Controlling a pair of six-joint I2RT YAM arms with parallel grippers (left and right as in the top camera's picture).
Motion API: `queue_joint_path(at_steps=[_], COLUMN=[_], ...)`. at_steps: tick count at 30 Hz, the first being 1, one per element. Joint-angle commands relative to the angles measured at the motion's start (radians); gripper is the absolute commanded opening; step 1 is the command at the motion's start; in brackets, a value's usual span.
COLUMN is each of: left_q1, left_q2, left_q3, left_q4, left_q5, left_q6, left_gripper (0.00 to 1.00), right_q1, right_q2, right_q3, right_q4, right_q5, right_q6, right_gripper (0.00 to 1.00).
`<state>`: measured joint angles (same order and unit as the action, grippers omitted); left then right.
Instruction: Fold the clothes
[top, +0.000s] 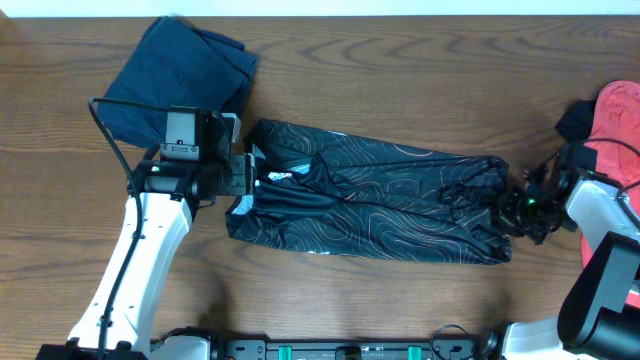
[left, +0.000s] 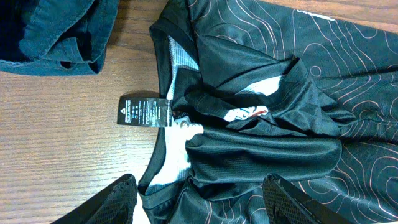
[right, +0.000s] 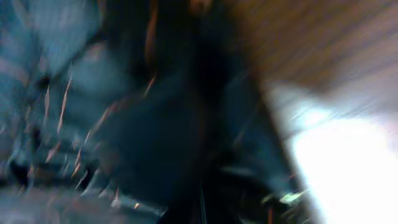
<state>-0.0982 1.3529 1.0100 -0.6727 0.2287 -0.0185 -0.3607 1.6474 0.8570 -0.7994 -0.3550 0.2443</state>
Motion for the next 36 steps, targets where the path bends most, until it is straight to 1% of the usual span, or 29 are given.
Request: queue_joint_path(at_steps=[1, 5, 10, 14, 18, 19, 20, 21, 22, 24, 25, 26, 28, 30, 33, 36], left_q1=[0.005, 0.005, 0.005, 0.005, 0.005, 0.005, 0.005, 0.005, 0.005, 0.005, 0.005, 0.005, 0.005, 0.005, 0.005, 0.005], left_q2=[0.005, 0.005, 0.005, 0.005, 0.005, 0.005, 0.005, 0.005, 0.005, 0.005, 0.005, 0.005, 0.005, 0.005, 0.005, 0.005], left_q3=[0.005, 0.005, 0.005, 0.005, 0.005, 0.005, 0.005, 0.005, 0.005, 0.005, 0.005, 0.005, 0.005, 0.005, 0.005, 0.005], left_q4=[0.0, 0.001, 0.007, 0.008, 0.008, 0.007, 0.006, 0.003, 0.001, -0.002, -0.003, -0.004, -0.005, -0.004, -0.004, -0.004], left_q5=[-0.009, -0.009, -0.009, -0.009, -0.009, -0.009, -0.009, -0.009, -0.009, -0.009, -0.009, -0.009, -0.009, -0.009, -0.009, -0.009], left_q6=[0.01, 0.01, 0.01, 0.01, 0.01, 0.01, 0.01, 0.01, 0.01, 0.01, 0.01, 0.01, 0.01, 0.01, 0.01, 0.01], left_gripper=[0.67, 0.67, 0.67, 0.67, 0.67, 0.67, 0.67, 0.67, 0.67, 0.67, 0.67, 0.67, 0.67, 0.67, 0.67, 0.67], right_q1=[0.028, 0.051, 0.068, 0.065, 0.058, 0.057, 0.057, 0.057, 0.057, 0.056, 0.053, 0.05, 0.045, 0.043, 0.043, 0.043], right_q2=[-0.014, -0.016, -0.022, -0.058, -0.164, -0.192, -0.217, -0.247, -0.26, -0.278, -0.277, -0.272, -0.257, -0.235, -0.195, -0.151], right_q3=[-0.006, -0.006, -0.006, 0.003, 0.04, 0.049, 0.057, 0.064, 0.065, 0.065, 0.065, 0.064, 0.059, 0.057, 0.057, 0.057], right_q4=[-0.068, -0.184, -0.239, -0.231, -0.145, -0.126, -0.109, -0.086, -0.076, -0.064, -0.064, -0.061, -0.04, -0.015, 0.027, 0.062], right_q5=[-0.153, -0.15, -0.151, -0.175, -0.189, -0.188, -0.183, -0.159, -0.135, -0.056, -0.021, 0.0, 0.011, 0.011, 0.011, 0.011], right_q6=[-0.042, -0.077, -0.134, -0.2, -0.205, -0.204, -0.203, -0.177, -0.145, -0.063, -0.031, -0.009, 0.024, 0.056, 0.092, 0.133], right_gripper=[0.01, 0.01, 0.01, 0.01, 0.01, 0.03, 0.09, 0.21, 0.3, 0.38, 0.44, 0.48, 0.5, 0.54, 0.64, 0.71])
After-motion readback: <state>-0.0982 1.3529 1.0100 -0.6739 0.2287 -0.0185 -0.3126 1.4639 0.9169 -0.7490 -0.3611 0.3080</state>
